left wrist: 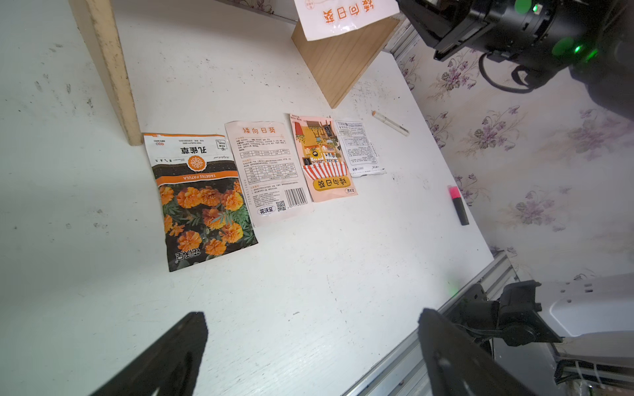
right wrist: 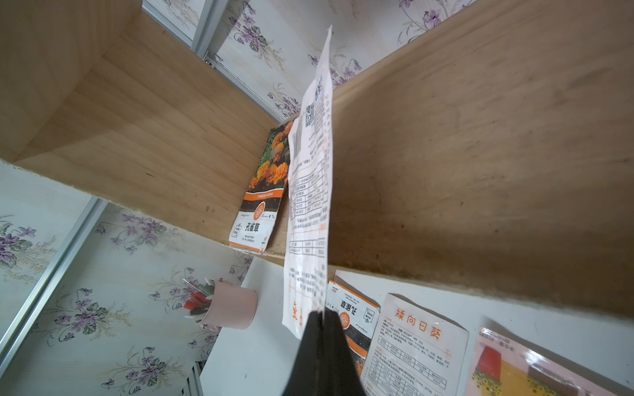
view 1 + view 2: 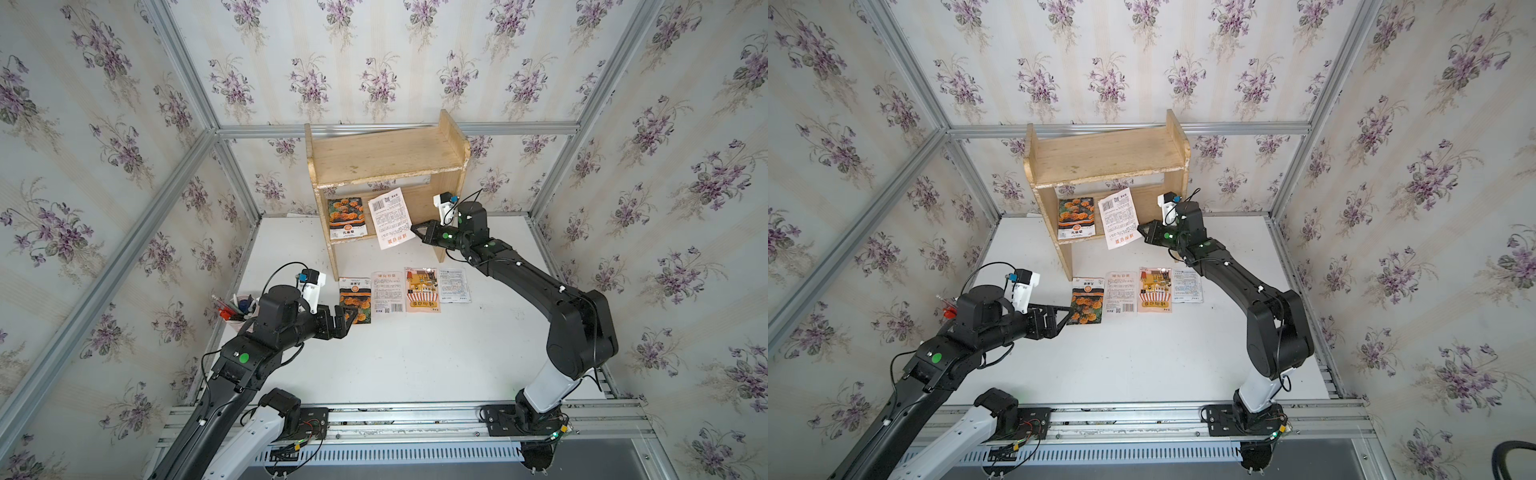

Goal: Take the seed bag off the shelf
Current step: Pick up the seed packet from the shelf.

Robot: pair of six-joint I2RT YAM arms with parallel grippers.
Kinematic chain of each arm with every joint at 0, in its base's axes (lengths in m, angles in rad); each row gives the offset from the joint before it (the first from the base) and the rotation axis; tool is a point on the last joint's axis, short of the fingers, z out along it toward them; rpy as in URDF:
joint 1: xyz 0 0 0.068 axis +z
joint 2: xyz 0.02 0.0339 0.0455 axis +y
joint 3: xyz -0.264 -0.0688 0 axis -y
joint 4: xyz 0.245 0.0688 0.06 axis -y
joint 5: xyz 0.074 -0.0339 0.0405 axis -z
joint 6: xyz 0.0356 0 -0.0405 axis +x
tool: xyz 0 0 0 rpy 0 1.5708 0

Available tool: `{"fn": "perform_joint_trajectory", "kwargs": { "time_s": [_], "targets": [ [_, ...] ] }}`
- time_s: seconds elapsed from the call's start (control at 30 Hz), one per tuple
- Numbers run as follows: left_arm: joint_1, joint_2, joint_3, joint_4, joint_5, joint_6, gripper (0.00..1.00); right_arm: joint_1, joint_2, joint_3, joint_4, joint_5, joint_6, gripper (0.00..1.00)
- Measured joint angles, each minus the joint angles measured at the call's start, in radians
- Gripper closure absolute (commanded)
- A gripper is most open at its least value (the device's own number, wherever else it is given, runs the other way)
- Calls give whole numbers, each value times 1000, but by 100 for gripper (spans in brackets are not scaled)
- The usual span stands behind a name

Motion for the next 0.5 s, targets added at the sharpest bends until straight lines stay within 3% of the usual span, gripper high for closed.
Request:
{"fn": "perform_joint_trajectory", "kwargs": {
  "time_s": [0.5],
  "targets": [
    [0, 47, -117, 431, 113, -224, 0, 16, -258, -194, 3, -84, -1, 100]
  ]
}}
